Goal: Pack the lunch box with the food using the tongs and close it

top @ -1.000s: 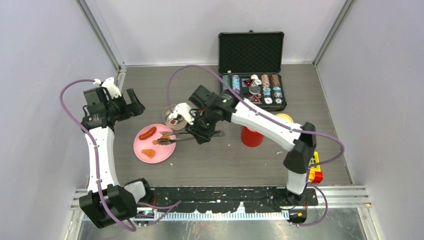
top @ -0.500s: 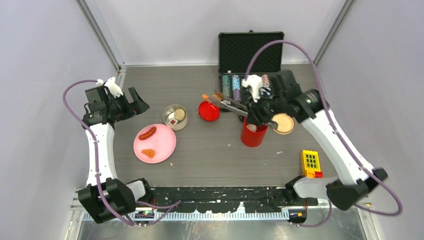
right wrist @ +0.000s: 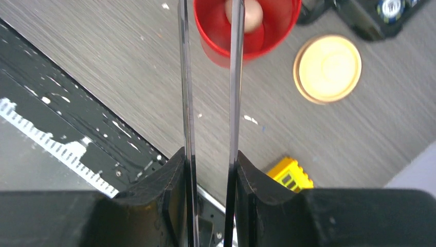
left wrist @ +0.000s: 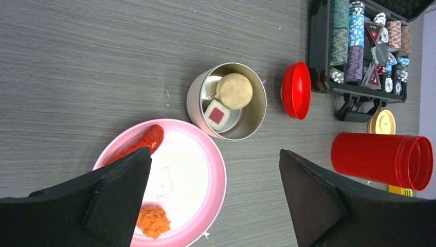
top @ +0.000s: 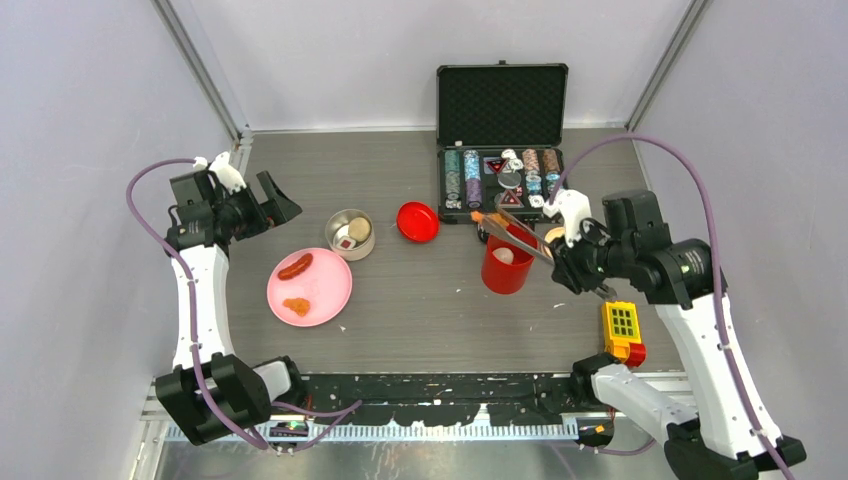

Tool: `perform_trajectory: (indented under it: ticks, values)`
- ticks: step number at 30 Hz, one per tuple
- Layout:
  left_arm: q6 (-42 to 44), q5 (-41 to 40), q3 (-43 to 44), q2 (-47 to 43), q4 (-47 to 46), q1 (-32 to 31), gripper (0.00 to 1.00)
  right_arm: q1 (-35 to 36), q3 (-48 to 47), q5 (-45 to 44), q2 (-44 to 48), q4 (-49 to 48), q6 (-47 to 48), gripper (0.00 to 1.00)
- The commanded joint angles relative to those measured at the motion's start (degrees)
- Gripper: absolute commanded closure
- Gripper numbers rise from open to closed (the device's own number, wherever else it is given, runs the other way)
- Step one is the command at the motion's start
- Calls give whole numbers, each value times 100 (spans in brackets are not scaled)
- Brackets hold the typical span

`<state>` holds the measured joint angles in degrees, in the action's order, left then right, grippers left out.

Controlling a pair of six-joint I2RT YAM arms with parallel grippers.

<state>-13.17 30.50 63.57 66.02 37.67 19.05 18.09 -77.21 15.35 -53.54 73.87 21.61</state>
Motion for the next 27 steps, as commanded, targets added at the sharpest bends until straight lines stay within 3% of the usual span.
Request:
perform_trajectory:
  ticks: [1, 5, 7, 11, 15, 17, 27]
  values:
    - [-76, 199, 96, -136, -249, 24, 3, -239, 322, -516, 363, 198, 242, 94]
    - [-84, 205, 94, -163, -247, 25, 3, -318, 670, -723, 456, 231, 217, 93]
    - [-78, 188, 80, -184, -255, 26, 3, -359, 735, -706, 529, 222, 208, 83]
    - [-100, 196, 69, -189, -277, 29, 3, -381, 766, -873, 498, 171, 181, 75]
    - [-87, 193, 71, -186, -269, 20, 3, -384, 824, -923, 452, 111, 157, 46]
    - [-87, 193, 54, -189, -277, 28, 3, -381, 794, -882, 448, 78, 150, 36]
    - [-98, 206, 89, -103, -287, 24, 3, -381, -32, -377, -104, -27, 172, 35]
